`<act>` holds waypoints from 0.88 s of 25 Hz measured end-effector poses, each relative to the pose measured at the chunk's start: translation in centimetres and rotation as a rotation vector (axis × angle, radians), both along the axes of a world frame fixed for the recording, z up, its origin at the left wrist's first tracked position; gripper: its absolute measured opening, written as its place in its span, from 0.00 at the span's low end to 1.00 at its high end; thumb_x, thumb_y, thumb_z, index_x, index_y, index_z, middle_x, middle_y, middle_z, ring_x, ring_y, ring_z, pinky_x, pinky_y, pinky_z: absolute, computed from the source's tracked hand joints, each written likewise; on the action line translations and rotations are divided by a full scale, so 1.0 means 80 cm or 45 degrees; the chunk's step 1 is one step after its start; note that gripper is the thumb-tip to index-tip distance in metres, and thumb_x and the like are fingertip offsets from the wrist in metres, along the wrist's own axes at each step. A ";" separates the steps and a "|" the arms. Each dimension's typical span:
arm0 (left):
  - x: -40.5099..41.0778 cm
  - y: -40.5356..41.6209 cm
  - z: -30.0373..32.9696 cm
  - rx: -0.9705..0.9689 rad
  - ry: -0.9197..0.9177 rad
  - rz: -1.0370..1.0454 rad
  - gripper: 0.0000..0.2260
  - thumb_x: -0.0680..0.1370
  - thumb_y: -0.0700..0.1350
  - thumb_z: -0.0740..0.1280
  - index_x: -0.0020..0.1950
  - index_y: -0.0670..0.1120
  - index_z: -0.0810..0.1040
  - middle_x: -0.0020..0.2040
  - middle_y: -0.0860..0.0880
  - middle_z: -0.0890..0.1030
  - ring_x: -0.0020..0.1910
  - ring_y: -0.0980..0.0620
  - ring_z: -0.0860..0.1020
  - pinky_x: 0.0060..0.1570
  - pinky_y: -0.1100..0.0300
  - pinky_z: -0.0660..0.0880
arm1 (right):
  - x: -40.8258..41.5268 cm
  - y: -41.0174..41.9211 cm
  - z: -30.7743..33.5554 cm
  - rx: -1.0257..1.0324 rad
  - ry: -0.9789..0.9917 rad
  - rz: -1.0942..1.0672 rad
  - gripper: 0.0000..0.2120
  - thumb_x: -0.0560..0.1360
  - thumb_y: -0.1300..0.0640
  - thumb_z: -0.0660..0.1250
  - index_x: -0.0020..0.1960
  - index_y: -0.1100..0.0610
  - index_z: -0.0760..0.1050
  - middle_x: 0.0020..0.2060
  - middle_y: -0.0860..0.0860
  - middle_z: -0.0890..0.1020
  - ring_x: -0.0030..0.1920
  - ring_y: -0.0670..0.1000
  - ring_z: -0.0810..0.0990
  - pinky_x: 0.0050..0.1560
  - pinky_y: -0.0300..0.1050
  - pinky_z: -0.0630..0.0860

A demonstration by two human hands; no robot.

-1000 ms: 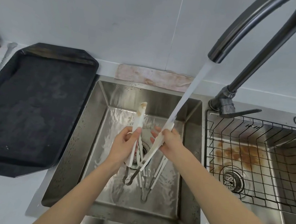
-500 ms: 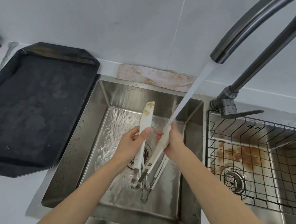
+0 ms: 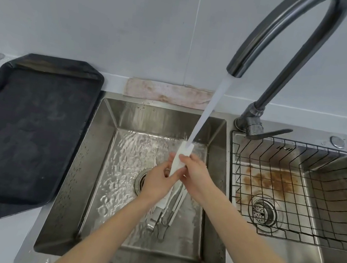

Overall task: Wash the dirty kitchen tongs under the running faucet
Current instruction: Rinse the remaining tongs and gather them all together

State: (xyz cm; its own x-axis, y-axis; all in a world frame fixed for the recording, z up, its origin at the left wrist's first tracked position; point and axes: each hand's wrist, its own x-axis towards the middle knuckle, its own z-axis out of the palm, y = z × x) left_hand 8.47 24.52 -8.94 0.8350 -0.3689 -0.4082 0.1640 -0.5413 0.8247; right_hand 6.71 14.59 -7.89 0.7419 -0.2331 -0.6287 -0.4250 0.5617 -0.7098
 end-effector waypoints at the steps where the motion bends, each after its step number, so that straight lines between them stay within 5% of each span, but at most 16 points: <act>1: 0.000 -0.001 0.001 0.001 0.007 -0.004 0.13 0.76 0.53 0.64 0.50 0.45 0.78 0.36 0.52 0.77 0.33 0.56 0.73 0.31 0.68 0.67 | -0.001 0.000 -0.002 -0.008 -0.012 -0.001 0.09 0.79 0.65 0.56 0.57 0.64 0.73 0.47 0.55 0.80 0.43 0.48 0.80 0.44 0.41 0.78; 3: -0.001 0.002 0.001 0.007 0.023 -0.034 0.10 0.76 0.52 0.64 0.45 0.46 0.76 0.32 0.53 0.74 0.30 0.57 0.70 0.28 0.68 0.64 | 0.001 0.004 -0.001 -0.048 0.030 -0.064 0.10 0.79 0.63 0.58 0.58 0.65 0.72 0.44 0.56 0.81 0.41 0.49 0.80 0.41 0.42 0.80; 5: -0.003 0.004 0.003 -0.022 0.041 -0.074 0.09 0.76 0.52 0.65 0.39 0.49 0.74 0.29 0.53 0.72 0.27 0.57 0.67 0.26 0.69 0.61 | 0.011 0.007 -0.003 -0.068 0.153 -0.188 0.10 0.80 0.57 0.57 0.50 0.63 0.73 0.36 0.55 0.80 0.35 0.51 0.79 0.39 0.45 0.79; 7: -0.004 0.006 0.003 -0.066 0.069 -0.086 0.08 0.75 0.52 0.66 0.42 0.48 0.76 0.32 0.50 0.74 0.29 0.55 0.69 0.28 0.66 0.62 | 0.025 0.004 -0.002 -0.029 0.259 -0.283 0.20 0.81 0.49 0.52 0.39 0.61 0.72 0.26 0.54 0.78 0.30 0.53 0.76 0.34 0.47 0.76; 9: -0.002 0.006 0.007 -0.104 0.085 -0.067 0.10 0.76 0.53 0.64 0.47 0.46 0.78 0.33 0.48 0.75 0.30 0.54 0.70 0.31 0.64 0.64 | 0.034 0.000 0.002 0.066 0.260 -0.283 0.24 0.81 0.45 0.50 0.39 0.61 0.73 0.21 0.52 0.77 0.28 0.53 0.75 0.32 0.46 0.73; 13: 0.008 0.009 0.014 -0.187 0.170 0.051 0.15 0.78 0.54 0.59 0.37 0.47 0.75 0.23 0.54 0.72 0.21 0.59 0.70 0.26 0.65 0.66 | 0.028 -0.003 0.017 0.305 0.005 -0.110 0.11 0.82 0.60 0.51 0.60 0.62 0.68 0.43 0.54 0.79 0.46 0.50 0.78 0.43 0.42 0.75; 15: 0.012 0.010 0.014 -0.199 0.259 0.085 0.19 0.79 0.55 0.58 0.34 0.46 0.73 0.20 0.55 0.72 0.17 0.61 0.68 0.24 0.66 0.66 | 0.020 -0.006 0.015 0.275 -0.099 -0.026 0.09 0.81 0.66 0.53 0.55 0.61 0.70 0.49 0.54 0.78 0.51 0.49 0.78 0.48 0.42 0.75; 19: 0.014 0.013 0.015 -0.215 0.387 0.042 0.18 0.79 0.56 0.55 0.38 0.46 0.73 0.26 0.54 0.70 0.18 0.61 0.67 0.22 0.67 0.64 | 0.017 -0.005 0.010 -0.054 -0.045 0.059 0.06 0.79 0.63 0.59 0.46 0.55 0.72 0.42 0.52 0.79 0.43 0.48 0.80 0.46 0.42 0.78; 22: 0.009 0.009 0.026 -0.174 0.296 -0.120 0.10 0.80 0.53 0.56 0.48 0.50 0.73 0.33 0.54 0.71 0.29 0.59 0.70 0.30 0.66 0.66 | 0.029 0.002 0.005 -0.331 0.047 -0.077 0.02 0.79 0.58 0.59 0.51 0.56 0.69 0.37 0.51 0.78 0.37 0.47 0.79 0.45 0.47 0.79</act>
State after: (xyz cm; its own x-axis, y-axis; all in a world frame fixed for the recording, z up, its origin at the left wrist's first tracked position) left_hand 9.18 25.27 -6.90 0.6843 -0.5051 -0.5260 0.3116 -0.4495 0.8371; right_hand 8.99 14.77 -7.48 0.6997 -0.4332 -0.5681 -0.4245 0.3875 -0.8183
